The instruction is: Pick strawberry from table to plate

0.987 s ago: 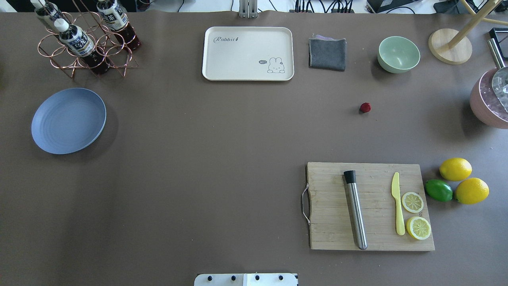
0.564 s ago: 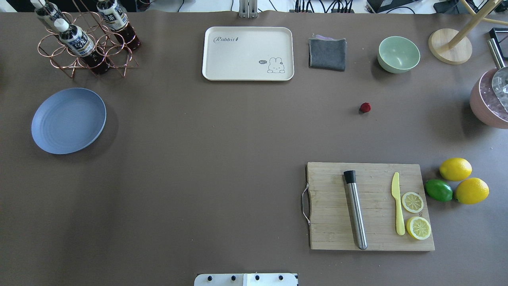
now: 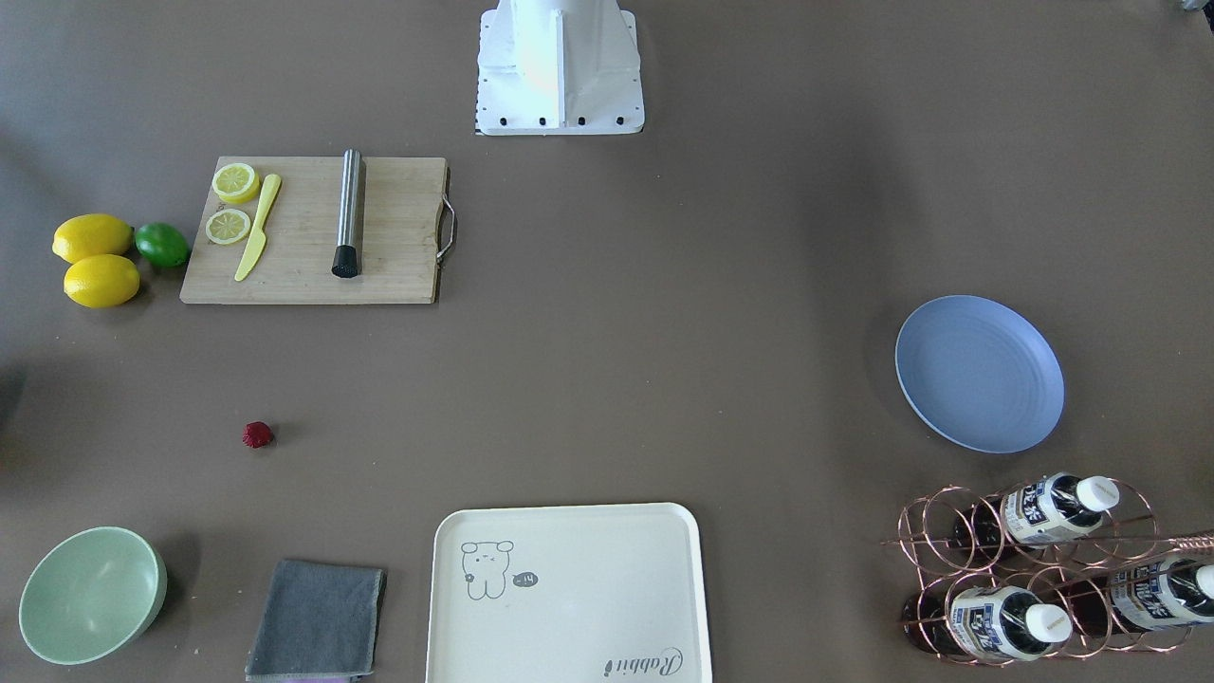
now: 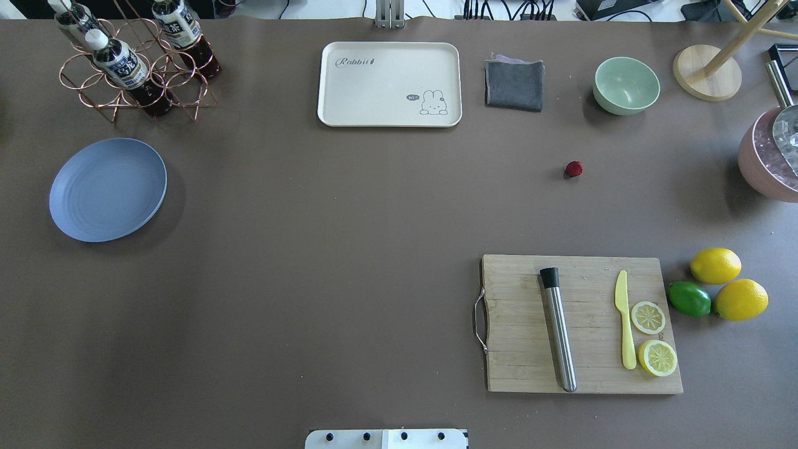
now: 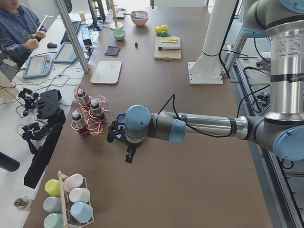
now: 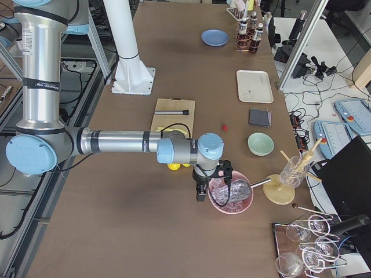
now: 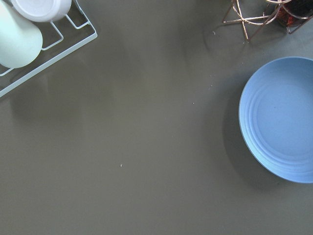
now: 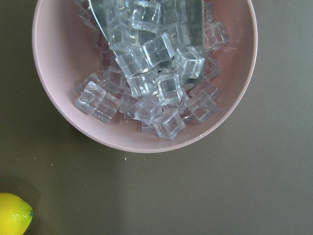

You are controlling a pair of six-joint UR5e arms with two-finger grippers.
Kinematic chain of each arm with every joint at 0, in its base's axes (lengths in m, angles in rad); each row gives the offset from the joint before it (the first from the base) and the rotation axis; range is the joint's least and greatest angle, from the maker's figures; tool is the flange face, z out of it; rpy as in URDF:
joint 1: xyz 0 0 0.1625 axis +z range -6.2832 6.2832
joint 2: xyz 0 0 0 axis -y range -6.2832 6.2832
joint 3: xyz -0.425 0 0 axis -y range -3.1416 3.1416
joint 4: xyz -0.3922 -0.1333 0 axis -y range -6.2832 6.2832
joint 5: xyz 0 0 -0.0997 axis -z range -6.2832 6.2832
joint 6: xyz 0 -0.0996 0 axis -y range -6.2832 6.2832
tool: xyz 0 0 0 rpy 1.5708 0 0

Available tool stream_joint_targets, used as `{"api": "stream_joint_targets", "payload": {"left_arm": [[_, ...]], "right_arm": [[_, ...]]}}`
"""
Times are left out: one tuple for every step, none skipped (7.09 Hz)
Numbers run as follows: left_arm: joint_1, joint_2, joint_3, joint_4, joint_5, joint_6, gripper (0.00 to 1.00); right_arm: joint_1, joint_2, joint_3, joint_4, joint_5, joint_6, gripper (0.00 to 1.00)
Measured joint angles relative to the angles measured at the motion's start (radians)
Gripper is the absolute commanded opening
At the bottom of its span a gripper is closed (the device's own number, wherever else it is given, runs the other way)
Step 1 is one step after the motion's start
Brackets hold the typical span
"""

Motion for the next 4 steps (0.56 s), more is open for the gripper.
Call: {"api": "stream_joint_targets", "payload": {"left_arm": [[0.0, -0.005, -0.002, -0.032, 0.0, -0.037, 0.98], [0.0, -0.004, 0.005, -0.115, 0.0, -0.056, 0.98], [0.005, -0.003, 0.031, -0.237, -0.003, -0.062, 0.98], [0.032, -0.019, 0.063, -0.345, -0.003, -0.065, 0.98]], "right_arm": [[0.0, 0.002, 0.002, 0.0, 0.0, 0.0, 1.0], [0.0, 0.005, 0.007, 0.0, 0.0, 0.003, 1.0], [0.0, 0.007, 0.016, 0.0, 0.002, 0.007, 1.0], [0.0, 0.007, 0.028, 0.0, 0.01, 0.01, 1.0]]}}
